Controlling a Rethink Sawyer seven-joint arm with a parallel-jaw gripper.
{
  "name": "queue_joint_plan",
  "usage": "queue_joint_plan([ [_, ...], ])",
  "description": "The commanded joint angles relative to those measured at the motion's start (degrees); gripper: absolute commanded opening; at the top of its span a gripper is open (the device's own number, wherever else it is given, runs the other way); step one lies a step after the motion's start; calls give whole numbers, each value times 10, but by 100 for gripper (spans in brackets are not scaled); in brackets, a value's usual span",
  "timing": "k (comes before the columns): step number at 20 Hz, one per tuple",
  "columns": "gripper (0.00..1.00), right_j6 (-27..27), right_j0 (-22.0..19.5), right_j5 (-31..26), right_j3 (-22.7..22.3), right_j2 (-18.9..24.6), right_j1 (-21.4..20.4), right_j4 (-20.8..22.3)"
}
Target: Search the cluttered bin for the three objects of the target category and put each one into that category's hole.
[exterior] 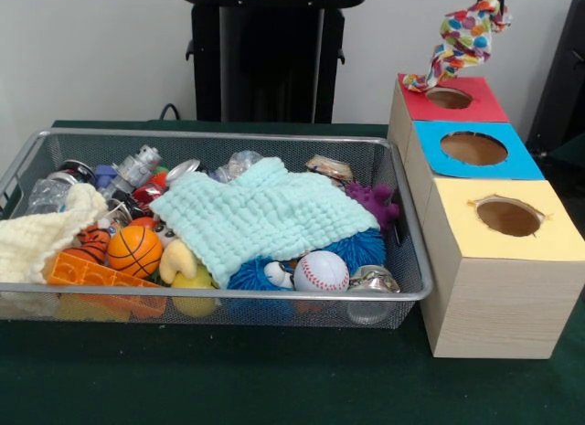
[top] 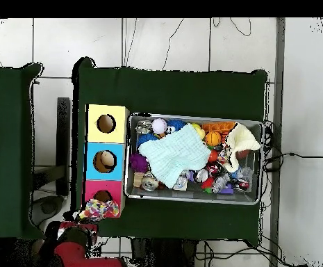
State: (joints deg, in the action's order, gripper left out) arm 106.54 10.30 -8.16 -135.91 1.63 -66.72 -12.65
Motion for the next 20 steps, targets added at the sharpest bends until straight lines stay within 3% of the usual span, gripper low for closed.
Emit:
queue_joint_plan([
  [1,0,119,15,-37,21,33,26,-31],
  [6,0,118,20,-61,27,27,16,-36],
  [10,0,145,70,-137,70,-41,6,-16],
  [12,0,155,82,-169,84,-53,-4,-10],
  [20,0,132,72,-137,69,-38,3,-26],
])
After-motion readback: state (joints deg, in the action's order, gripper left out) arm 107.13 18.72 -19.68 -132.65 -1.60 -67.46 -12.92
